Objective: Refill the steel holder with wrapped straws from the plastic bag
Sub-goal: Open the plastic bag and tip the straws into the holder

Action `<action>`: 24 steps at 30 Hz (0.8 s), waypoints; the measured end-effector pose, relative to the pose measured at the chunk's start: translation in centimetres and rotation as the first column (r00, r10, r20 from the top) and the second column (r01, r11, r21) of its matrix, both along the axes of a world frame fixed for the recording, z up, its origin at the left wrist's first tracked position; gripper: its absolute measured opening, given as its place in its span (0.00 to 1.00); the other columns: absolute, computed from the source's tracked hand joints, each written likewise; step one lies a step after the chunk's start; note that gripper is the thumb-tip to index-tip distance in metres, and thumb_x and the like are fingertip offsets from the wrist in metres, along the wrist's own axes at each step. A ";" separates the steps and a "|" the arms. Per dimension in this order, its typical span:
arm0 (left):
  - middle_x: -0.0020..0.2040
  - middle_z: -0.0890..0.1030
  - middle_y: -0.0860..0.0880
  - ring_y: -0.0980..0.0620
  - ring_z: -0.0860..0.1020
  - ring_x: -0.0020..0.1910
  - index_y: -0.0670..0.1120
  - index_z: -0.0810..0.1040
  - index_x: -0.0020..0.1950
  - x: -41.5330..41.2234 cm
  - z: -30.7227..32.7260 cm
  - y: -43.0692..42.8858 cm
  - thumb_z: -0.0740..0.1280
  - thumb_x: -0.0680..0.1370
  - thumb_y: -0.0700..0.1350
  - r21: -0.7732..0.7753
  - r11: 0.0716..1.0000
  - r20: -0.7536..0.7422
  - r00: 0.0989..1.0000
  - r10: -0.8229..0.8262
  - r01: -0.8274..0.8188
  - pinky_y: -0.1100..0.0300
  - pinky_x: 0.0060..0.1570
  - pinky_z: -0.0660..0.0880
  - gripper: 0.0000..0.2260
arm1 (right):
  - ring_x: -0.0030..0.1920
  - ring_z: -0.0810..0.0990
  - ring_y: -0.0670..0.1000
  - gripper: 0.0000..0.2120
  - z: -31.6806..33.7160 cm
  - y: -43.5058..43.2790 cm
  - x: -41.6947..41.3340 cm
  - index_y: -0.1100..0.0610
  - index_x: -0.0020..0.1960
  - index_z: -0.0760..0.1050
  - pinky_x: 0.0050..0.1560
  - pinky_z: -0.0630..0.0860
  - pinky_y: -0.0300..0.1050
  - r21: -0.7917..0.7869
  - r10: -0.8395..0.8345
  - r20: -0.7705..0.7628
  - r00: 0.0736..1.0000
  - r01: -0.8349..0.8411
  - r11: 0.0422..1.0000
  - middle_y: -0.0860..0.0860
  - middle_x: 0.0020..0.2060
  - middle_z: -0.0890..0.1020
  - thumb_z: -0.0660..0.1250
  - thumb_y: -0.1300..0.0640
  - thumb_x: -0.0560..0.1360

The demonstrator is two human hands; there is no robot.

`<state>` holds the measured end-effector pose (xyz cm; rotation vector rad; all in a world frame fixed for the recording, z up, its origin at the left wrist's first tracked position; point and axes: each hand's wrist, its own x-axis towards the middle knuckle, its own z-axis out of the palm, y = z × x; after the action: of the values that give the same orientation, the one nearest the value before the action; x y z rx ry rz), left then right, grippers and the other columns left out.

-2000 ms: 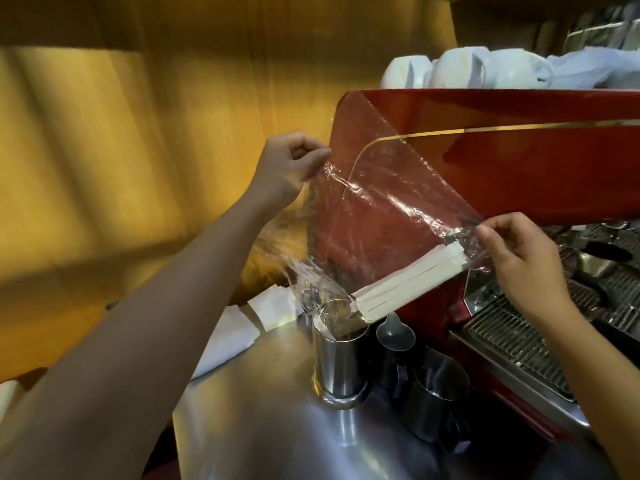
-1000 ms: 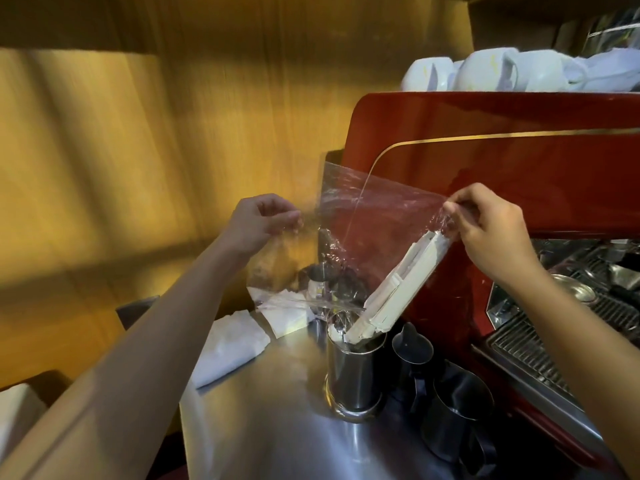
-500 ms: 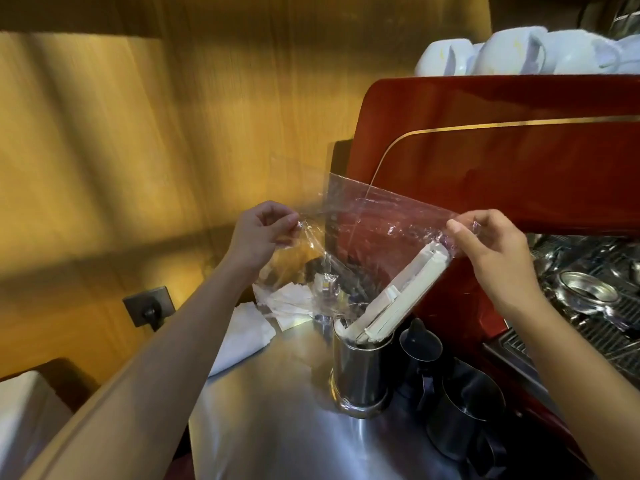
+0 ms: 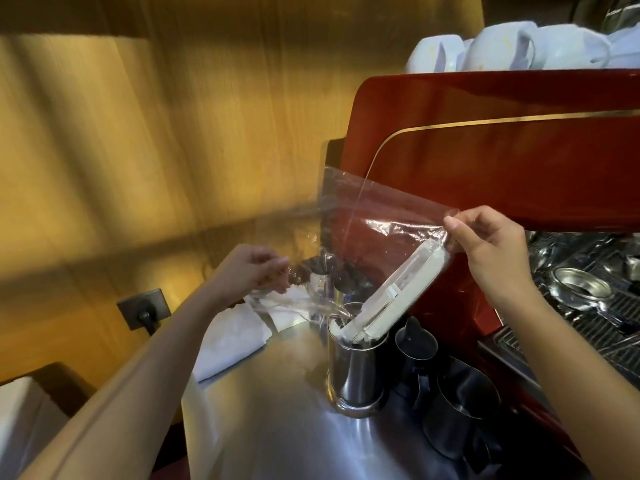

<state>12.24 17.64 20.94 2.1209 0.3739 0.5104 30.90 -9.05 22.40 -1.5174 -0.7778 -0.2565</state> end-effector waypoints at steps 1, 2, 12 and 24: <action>0.30 0.84 0.49 0.51 0.83 0.31 0.44 0.81 0.38 -0.1 0.1 -0.1 0.66 0.75 0.42 -0.042 0.999 0.032 0.999 0.003 -0.002 0.61 0.33 0.80 0.08 | 0.24 0.74 0.45 0.08 0.4 0.1 0.1 0.57 0.37 0.74 0.26 0.73 0.37 0.005 -0.012 0.013 1.000 0.012 1.000 0.46 0.24 0.78 0.67 0.57 0.74; 0.30 0.84 0.49 0.52 0.83 0.30 0.44 0.81 0.38 0.0 0.3 0.0 0.66 0.75 0.41 -0.050 0.999 0.052 0.999 0.014 -0.011 0.62 0.32 0.80 0.08 | 0.25 0.74 0.44 0.08 0.9 0.3 0.2 0.57 0.37 0.74 0.28 0.73 0.37 0.006 -0.032 0.034 0.999 0.032 0.999 0.48 0.25 0.77 0.67 0.57 0.74; 0.31 0.83 0.50 0.47 0.81 0.33 0.45 0.81 0.40 0.5 0.3 -0.3 0.65 0.76 0.43 -0.007 0.994 0.163 0.980 0.112 -0.112 0.55 0.37 0.79 0.07 | 0.33 0.79 0.61 0.09 3.2 1.4 0.6 0.50 0.34 0.73 0.37 0.76 0.56 0.017 -0.119 0.145 0.982 0.118 0.993 0.60 0.32 0.81 0.67 0.55 0.73; 0.28 0.80 0.51 0.58 0.78 0.24 0.45 0.78 0.36 0.7 -0.6 -0.2 0.67 0.74 0.35 -0.157 0.962 0.231 0.938 0.257 -0.225 0.64 0.25 0.76 0.08 | 0.25 0.76 0.41 0.07 3.7 2.1 0.1 0.53 0.37 0.74 0.27 0.70 0.32 0.054 -0.134 0.205 0.970 0.126 0.991 0.46 0.28 0.78 0.66 0.54 0.73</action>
<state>12.99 17.47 20.36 1.8676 0.5115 0.8643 31.02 -6.98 26.11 -1.5209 -0.8331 -0.5327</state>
